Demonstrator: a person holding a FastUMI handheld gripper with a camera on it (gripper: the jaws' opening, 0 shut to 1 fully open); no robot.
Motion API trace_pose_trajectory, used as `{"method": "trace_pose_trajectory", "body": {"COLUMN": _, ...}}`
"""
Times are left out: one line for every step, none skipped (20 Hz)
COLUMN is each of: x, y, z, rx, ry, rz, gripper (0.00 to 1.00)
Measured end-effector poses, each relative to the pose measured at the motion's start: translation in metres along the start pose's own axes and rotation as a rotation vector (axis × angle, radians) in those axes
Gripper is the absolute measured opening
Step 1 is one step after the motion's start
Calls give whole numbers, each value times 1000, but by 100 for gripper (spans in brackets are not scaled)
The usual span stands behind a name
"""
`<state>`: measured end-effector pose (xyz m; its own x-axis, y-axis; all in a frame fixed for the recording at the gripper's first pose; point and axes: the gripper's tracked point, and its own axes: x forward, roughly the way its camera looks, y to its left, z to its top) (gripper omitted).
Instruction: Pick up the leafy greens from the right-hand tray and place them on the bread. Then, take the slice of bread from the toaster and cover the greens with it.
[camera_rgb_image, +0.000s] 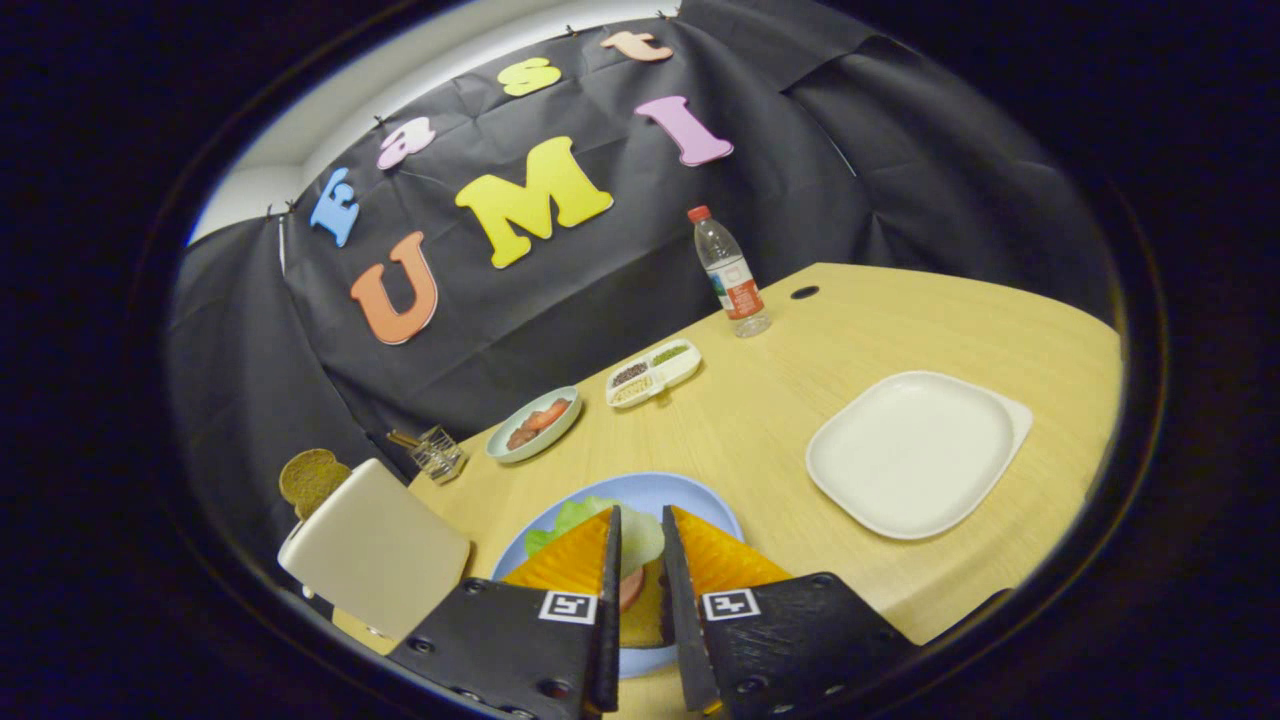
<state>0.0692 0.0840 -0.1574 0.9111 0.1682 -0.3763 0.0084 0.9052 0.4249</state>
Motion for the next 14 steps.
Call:
{"method": "trace_pose_trajectory", "body": {"x": -1, "y": -3, "z": 1, "rx": -12, "ry": -7, "rz": -13, "gripper": 27}}
{"method": "trace_pose_trajectory", "body": {"x": -3, "y": -6, "z": 3, "rx": -19, "ry": -15, "rz": -27, "gripper": 31}}
{"method": "trace_pose_trajectory", "body": {"x": -5, "y": -7, "z": 5, "rx": -23, "ry": -23, "rz": -33, "gripper": 35}}
{"method": "trace_pose_trajectory", "body": {"x": -7, "y": -7, "z": 6, "rx": -26, "ry": -25, "rz": -34, "gripper": 39}}
{"method": "trace_pose_trajectory", "body": {"x": -8, "y": -8, "z": 5, "rx": -31, "ry": -23, "rz": -36, "gripper": 43}}
{"method": "trace_pose_trajectory", "body": {"x": -9, "y": -8, "z": 5, "rx": -35, "ry": -19, "rz": -41, "gripper": 47}}
{"method": "trace_pose_trajectory", "body": {"x": -11, "y": -8, "z": 6, "rx": -42, "ry": -24, "rz": -42, "gripper": 50}}
{"method": "trace_pose_trajectory", "body": {"x": -16, "y": -7, "z": 8, "rx": -51, "ry": -32, "rz": -43, "gripper": 54}}
{"method": "trace_pose_trajectory", "body": {"x": -20, "y": -4, "z": 12, "rx": -63, "ry": -46, "rz": -41, "gripper": 58}}
{"method": "trace_pose_trajectory", "body": {"x": -26, "y": 0, "z": 16, "rx": -80, "ry": -63, "rz": -39, "gripper": 62}}
{"method": "trace_pose_trajectory", "body": {"x": -32, "y": 5, "z": 23, "rx": -103, "ry": -82, "rz": -41, "gripper": 66}}
{"method": "trace_pose_trajectory", "body": {"x": -37, "y": 11, "z": 29, "rx": -126, "ry": -104, "rz": -38, "gripper": 72}}
{"method": "trace_pose_trajectory", "body": {"x": -44, "y": 19, "z": 37, "rx": -154, "ry": -130, "rz": -38, "gripper": 78}}
{"method": "trace_pose_trajectory", "body": {"x": -52, "y": 27, "z": 45, "rx": -186, "ry": -158, "rz": -37, "gripper": 83}}
